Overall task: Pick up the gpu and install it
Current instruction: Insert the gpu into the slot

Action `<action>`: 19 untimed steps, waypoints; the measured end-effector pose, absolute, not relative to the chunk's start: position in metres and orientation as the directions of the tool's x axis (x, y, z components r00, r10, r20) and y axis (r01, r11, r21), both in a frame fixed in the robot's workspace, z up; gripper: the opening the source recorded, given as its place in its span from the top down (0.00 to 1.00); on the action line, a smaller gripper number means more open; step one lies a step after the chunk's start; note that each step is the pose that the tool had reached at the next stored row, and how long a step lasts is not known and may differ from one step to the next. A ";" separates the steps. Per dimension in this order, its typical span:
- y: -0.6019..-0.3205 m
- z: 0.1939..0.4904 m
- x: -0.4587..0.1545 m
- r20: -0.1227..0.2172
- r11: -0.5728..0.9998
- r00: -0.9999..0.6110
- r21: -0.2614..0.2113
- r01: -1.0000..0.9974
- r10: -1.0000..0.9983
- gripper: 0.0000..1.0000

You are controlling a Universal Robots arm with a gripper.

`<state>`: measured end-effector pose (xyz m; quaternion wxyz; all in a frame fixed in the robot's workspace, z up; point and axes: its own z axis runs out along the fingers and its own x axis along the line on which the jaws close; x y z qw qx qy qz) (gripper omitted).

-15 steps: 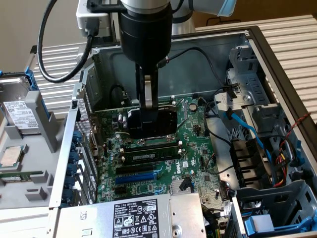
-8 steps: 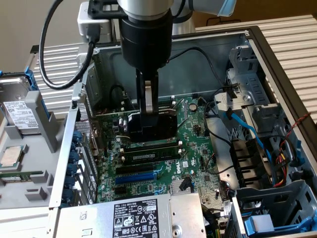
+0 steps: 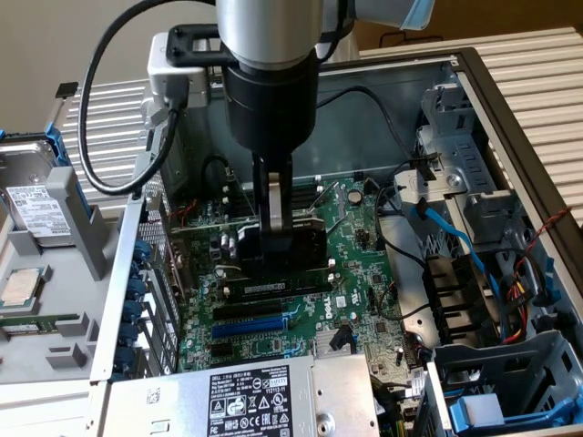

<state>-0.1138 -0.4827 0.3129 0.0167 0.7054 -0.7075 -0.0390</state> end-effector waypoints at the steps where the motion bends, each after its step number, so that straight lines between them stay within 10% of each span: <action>1: -0.483 0.311 -0.114 -0.032 0.002 -0.004 0.079 -0.997 -0.999 0.73; 19: -0.483 0.278 -0.121 -0.039 0.001 -0.004 0.079 -0.997 -0.999 0.73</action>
